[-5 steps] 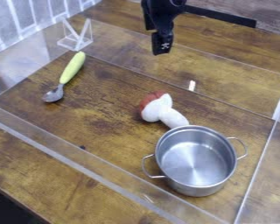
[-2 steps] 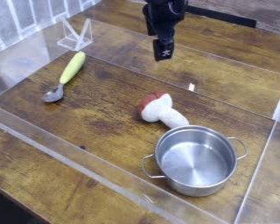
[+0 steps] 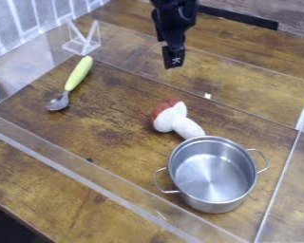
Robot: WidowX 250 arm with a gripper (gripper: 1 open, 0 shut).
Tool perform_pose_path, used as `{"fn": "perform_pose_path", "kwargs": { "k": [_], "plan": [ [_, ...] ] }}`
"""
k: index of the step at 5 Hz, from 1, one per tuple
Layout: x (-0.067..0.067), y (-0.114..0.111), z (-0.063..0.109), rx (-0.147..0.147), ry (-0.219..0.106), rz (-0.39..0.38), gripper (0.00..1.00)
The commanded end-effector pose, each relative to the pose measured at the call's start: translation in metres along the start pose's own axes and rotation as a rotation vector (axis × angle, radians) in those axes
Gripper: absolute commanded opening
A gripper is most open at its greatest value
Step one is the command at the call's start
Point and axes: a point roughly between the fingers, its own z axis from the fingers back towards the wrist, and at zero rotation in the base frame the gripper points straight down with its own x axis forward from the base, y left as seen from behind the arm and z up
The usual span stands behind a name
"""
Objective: Remove the mushroom from the silver pot and put it on the table
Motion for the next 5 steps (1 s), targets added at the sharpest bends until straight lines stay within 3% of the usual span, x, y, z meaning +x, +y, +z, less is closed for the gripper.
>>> {"fn": "perform_pose_path", "kwargs": {
  "k": [1, 3, 4, 5],
  "plan": [
    [-0.001, 0.024, 0.033, 0.078, -0.057, 0.014, 1.0],
    [0.008, 0.038, 0.068, 0.152, -0.076, -0.026, 1.0],
    [0.012, 0.042, 0.078, 0.177, -0.081, -0.047, 1.0],
    [0.014, 0.038, 0.076, 0.202, -0.088, -0.083, 1.0]
  ]
}}
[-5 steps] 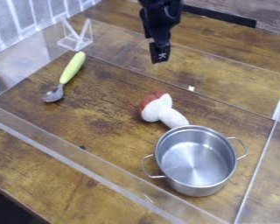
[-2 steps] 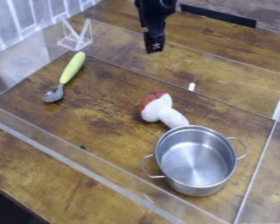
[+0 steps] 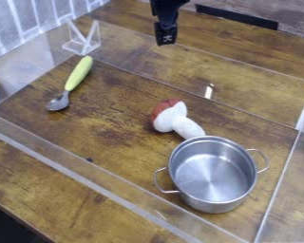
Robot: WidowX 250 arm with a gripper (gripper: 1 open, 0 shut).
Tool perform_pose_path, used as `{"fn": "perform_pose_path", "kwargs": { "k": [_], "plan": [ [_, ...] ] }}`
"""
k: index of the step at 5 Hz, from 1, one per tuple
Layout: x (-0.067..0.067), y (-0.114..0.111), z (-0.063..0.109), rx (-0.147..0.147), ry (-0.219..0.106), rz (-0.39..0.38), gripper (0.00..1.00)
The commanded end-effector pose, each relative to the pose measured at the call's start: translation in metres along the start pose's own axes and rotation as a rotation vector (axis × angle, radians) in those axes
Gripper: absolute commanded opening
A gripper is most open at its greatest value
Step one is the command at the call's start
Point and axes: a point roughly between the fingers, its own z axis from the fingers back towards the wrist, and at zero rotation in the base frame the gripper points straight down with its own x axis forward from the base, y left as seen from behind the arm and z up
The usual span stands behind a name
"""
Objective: Remove the mushroom from the silver pot and put it on the table
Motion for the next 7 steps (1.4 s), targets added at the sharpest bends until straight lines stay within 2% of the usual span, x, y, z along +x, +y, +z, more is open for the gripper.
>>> {"fn": "perform_pose_path", "kwargs": {
  "k": [1, 2, 6, 7],
  "plan": [
    [0.0102, 0.0094, 0.0302, 0.112, -0.069, -0.03, 1.0],
    [0.011, 0.008, 0.0284, 0.156, -0.07, -0.056, 1.0],
    [0.0135, 0.0092, 0.0335, 0.298, -0.096, -0.123, 1.0],
    [0.011, 0.0056, 0.0256, 0.328, -0.101, -0.128, 1.0]
  ]
}}
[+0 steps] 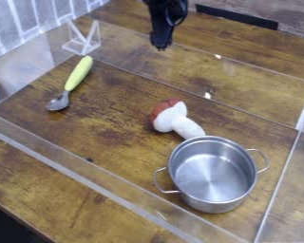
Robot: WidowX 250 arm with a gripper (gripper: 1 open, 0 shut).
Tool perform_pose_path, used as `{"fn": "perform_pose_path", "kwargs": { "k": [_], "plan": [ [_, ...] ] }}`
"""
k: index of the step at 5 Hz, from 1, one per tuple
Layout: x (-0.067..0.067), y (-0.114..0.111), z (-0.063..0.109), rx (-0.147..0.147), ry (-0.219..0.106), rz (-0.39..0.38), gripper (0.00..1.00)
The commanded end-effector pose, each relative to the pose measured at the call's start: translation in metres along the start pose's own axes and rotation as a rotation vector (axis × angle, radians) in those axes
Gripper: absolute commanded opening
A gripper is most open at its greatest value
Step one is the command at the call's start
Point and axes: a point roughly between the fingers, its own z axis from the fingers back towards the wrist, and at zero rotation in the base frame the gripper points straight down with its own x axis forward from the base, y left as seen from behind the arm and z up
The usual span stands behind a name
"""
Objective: Remove the mushroom from the silver pot and put it on the table
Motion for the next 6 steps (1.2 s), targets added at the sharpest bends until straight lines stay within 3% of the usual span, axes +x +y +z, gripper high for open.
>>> {"fn": "perform_pose_path", "kwargs": {
  "k": [1, 6],
  "plan": [
    [0.01, 0.021, 0.021, 0.104, -0.05, 0.009, 0.0],
    [0.005, 0.009, 0.007, 0.225, -0.022, -0.022, 0.0]
  ]
}}
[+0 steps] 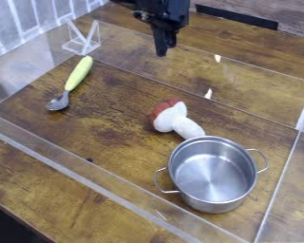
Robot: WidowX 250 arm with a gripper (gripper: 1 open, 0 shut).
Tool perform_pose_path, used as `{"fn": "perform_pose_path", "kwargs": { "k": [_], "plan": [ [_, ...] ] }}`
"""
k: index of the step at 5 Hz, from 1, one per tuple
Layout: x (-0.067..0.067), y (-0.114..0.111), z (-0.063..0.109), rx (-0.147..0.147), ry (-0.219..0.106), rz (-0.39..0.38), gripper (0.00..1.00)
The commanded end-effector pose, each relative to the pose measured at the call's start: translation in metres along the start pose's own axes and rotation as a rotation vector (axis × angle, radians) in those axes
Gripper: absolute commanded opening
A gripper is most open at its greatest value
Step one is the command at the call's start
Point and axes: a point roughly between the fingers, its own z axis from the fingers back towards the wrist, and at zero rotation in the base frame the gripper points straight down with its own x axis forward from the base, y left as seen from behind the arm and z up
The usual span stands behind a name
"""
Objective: Remove the mushroom from the silver pot and put it on the table
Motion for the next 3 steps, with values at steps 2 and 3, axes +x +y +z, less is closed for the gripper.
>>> {"fn": "perform_pose_path", "kwargs": {
  "k": [2, 3],
  "plan": [
    [-0.0014, 0.0143, 0.0051, 0.066, -0.001, 0.022, 0.0],
    [-0.0044, 0.0175, 0.006, 0.078, 0.005, 0.033, 1.0]
  ]
}}
